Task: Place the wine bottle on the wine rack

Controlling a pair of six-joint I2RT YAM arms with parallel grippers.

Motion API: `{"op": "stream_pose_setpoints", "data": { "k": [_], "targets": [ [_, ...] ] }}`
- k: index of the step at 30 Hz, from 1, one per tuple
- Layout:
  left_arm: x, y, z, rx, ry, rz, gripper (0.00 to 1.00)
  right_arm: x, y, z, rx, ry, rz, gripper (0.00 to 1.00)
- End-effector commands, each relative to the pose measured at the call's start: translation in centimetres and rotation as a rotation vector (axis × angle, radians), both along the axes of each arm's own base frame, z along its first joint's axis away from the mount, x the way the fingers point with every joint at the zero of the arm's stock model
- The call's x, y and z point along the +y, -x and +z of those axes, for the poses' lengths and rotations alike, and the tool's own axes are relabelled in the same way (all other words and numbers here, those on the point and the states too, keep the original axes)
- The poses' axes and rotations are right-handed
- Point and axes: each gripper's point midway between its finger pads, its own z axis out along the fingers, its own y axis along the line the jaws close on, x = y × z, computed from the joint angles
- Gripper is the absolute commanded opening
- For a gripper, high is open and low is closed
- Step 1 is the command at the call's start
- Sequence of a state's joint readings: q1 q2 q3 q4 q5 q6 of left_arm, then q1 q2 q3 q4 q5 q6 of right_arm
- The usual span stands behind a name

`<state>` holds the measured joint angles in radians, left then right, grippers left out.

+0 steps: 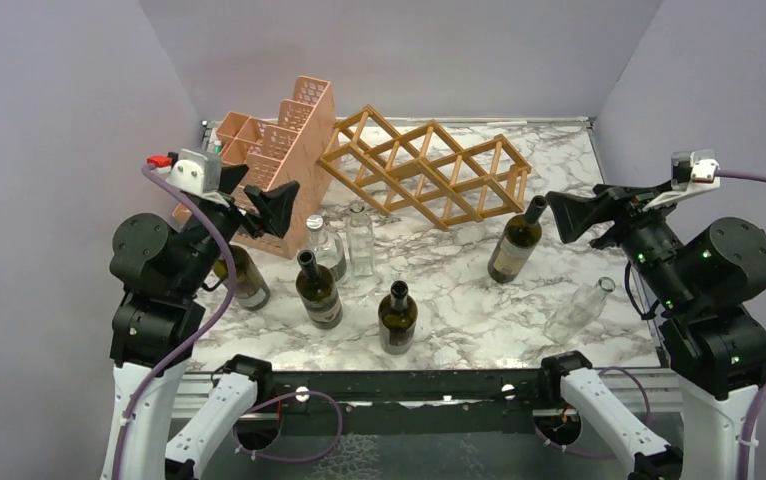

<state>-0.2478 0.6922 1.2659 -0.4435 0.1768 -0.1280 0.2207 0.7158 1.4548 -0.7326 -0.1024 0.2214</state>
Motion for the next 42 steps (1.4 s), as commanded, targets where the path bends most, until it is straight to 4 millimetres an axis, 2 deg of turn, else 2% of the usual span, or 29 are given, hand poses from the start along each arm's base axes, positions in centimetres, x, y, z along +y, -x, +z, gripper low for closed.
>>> {"op": "stream_pose_setpoints", "data": {
  "k": [1,7,13,16,19,21,24,28,34,36,42],
  "targets": [
    [-2.8,1.6,0.4,-0.019,0.036,-0.185,0.98,0.7,1.8,-0.9,0.040,-0.009,0.064,0.95],
    [-5.2,3.9,0.2,-0.041,0.027,-0.366,0.99,-0.2,2.1,-2.2,0.090,-0.037,0.003,0.98],
    [-6.6,5.0,0.3,-0.051,0.020,-0.465,0.99,-1.7,1.7,-4.5,0.156,-0.057,-0.094,0.92],
    [-7.1,4.9,-0.2,-0.045,0.029,-0.494,0.99,-3.0,1.1,-6.1,0.204,0.034,-0.156,0.87],
    [-7.8,4.3,-0.5,-0.045,0.052,-0.526,0.99,-5.1,0.2,-7.1,0.241,0.107,-0.265,0.86],
    [-8.1,3.6,-0.5,-0.042,0.069,-0.534,0.99,-5.8,-0.6,-7.8,0.268,0.140,-0.303,0.86],
    [-8.6,2.3,-0.5,-0.034,0.081,-0.545,0.99,-5.0,-2.3,-9.4,0.338,0.161,-0.275,0.86],
    [-9.9,1.7,-1.5,-0.001,0.070,-0.623,0.99,-3.3,-4.7,-12.7,0.464,0.201,-0.193,0.82],
    [-10.4,0.6,-2.7,0.033,0.107,-0.637,0.99,-2.6,-7.6,-14.7,0.525,0.215,-0.182,0.79],
    [-10.5,0.5,-2.8,0.040,0.122,-0.640,0.99,-2.5,-8.3,-15.6,0.549,0.225,-0.179,0.77],
    [-11.5,0.5,-2.8,0.062,0.115,-0.704,0.99,-2.2,-9.2,-17.8,0.603,0.238,-0.166,0.63]
  ]
}}
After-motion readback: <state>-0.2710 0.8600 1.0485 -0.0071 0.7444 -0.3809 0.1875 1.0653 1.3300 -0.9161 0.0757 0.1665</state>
